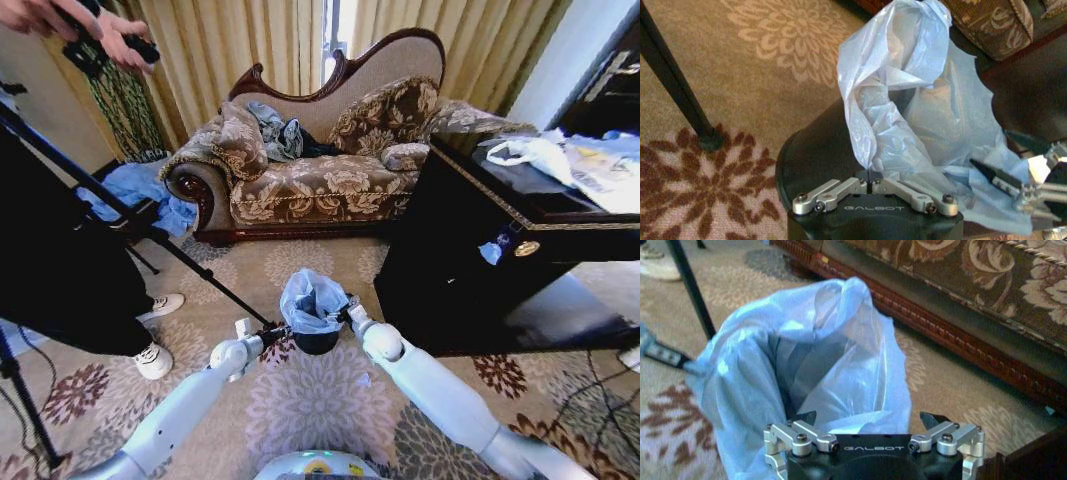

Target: Place a garbage bag over the trash bin.

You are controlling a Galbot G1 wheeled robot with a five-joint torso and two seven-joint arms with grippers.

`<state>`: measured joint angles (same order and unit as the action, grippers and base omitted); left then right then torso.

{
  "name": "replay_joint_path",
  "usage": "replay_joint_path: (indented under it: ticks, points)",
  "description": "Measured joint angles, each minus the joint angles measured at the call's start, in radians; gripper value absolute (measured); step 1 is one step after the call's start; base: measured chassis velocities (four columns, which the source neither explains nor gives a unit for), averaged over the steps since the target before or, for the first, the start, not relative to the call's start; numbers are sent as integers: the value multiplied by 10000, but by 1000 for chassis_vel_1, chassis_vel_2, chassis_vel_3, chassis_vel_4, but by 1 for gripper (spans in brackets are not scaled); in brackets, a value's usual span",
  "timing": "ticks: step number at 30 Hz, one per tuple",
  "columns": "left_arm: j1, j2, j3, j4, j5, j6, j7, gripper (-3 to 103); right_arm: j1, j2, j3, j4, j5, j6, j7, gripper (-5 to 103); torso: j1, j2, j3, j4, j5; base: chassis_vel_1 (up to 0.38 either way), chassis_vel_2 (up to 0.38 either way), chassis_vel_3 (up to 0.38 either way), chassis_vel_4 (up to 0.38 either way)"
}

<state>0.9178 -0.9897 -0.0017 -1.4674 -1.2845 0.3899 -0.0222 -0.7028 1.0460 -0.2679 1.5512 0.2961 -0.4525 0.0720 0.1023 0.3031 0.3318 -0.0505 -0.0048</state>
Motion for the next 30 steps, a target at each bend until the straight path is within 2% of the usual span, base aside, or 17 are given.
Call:
replay_joint_path:
  ticks: [4, 13, 24, 30]
  points:
    - [15, -21, -40, 71, 4, -40, 42, 0, -269, -367, 159, -8, -523, 331, -347, 100, 0, 0, -1, 1, 0, 0, 0, 0, 0]
    - [-59, 1, -33, 123, -18, -46, 59, 0, -754, -921, 372, 496, -477, 346, -405, 100, 0, 0, -1, 0, -1, 0, 0, 0, 0]
    - [-149, 23, 22, 169, -44, -60, 95, 0, -1017, -909, 313, 290, -690, 561, -620, 100, 0, 0, -1, 0, -2, 0, 0, 0, 0]
    - [-152, 11, 52, 333, -30, -80, 155, 0, -1041, -636, 185, -106, -967, 735, -757, 100, 0, 0, 0, 1, -1, 0, 0, 0, 0]
